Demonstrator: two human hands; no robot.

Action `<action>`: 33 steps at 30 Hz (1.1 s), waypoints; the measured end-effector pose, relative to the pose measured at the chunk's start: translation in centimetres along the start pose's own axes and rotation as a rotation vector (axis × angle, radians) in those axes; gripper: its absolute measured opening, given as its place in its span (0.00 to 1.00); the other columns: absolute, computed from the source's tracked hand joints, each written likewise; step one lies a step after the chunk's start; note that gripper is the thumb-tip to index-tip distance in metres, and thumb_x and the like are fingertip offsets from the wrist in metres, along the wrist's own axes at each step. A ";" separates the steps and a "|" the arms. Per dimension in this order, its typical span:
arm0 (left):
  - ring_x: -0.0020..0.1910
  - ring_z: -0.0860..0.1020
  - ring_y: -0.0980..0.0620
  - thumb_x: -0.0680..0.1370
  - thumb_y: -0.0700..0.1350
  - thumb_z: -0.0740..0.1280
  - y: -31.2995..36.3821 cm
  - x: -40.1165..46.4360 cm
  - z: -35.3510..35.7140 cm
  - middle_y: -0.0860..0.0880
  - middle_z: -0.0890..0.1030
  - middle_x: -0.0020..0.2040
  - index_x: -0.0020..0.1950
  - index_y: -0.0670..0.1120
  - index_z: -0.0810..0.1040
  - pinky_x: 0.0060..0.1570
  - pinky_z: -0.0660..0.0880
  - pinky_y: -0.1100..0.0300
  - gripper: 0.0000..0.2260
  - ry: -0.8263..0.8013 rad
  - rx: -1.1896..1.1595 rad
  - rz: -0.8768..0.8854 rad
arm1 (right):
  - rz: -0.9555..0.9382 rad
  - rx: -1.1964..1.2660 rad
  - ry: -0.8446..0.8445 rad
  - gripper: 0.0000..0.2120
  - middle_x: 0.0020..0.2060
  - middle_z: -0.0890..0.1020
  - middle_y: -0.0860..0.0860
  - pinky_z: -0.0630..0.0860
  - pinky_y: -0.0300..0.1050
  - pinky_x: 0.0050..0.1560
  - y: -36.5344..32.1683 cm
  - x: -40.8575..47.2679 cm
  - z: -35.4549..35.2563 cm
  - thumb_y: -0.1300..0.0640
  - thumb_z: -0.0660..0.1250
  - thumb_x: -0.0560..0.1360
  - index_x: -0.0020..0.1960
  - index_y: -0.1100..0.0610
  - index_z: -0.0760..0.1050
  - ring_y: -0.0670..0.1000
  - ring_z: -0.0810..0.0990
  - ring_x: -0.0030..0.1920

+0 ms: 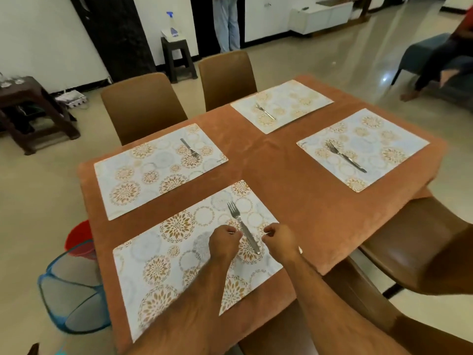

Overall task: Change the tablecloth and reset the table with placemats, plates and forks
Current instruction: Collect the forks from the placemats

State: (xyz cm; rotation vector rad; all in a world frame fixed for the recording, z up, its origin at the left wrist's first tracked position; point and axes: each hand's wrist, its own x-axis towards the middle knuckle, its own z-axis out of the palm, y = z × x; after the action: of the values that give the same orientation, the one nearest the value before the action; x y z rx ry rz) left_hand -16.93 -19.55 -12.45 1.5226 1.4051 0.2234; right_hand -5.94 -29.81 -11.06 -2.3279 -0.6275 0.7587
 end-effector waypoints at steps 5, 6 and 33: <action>0.46 0.83 0.49 0.75 0.49 0.71 0.3 2.5 2.1 0.47 0.85 0.48 0.53 0.45 0.82 0.49 0.80 0.56 0.11 0.048 0.108 -0.014 | 0.014 -0.019 -0.014 0.14 0.57 0.84 0.53 0.76 0.43 0.57 -0.1 3.1 2.4 0.62 0.66 0.75 0.59 0.58 0.81 0.52 0.81 0.57; 0.46 0.83 0.49 0.75 0.50 0.71 0.4 2.8 2.4 0.48 0.85 0.48 0.53 0.45 0.82 0.47 0.78 0.59 0.10 0.055 0.131 -0.015 | 0.021 -0.024 -0.011 0.13 0.56 0.84 0.53 0.75 0.43 0.57 -0.2 3.4 2.7 0.61 0.66 0.75 0.59 0.58 0.81 0.52 0.81 0.57; 0.40 0.82 0.45 0.76 0.34 0.65 7.8 -8.9 9.7 0.40 0.80 0.41 0.44 0.39 0.77 0.38 0.82 0.56 0.03 -0.173 -0.402 0.100 | -0.056 0.397 -0.007 0.09 0.38 0.85 0.56 0.82 0.60 0.37 4.0 -3.9 -10.8 0.68 0.66 0.76 0.44 0.55 0.79 0.59 0.86 0.39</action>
State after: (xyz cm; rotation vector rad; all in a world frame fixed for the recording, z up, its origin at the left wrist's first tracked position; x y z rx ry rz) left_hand -7.82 -30.62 -7.06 1.2455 1.0724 0.4007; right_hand -0.84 -39.14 -5.28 -1.9380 -0.4909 0.7864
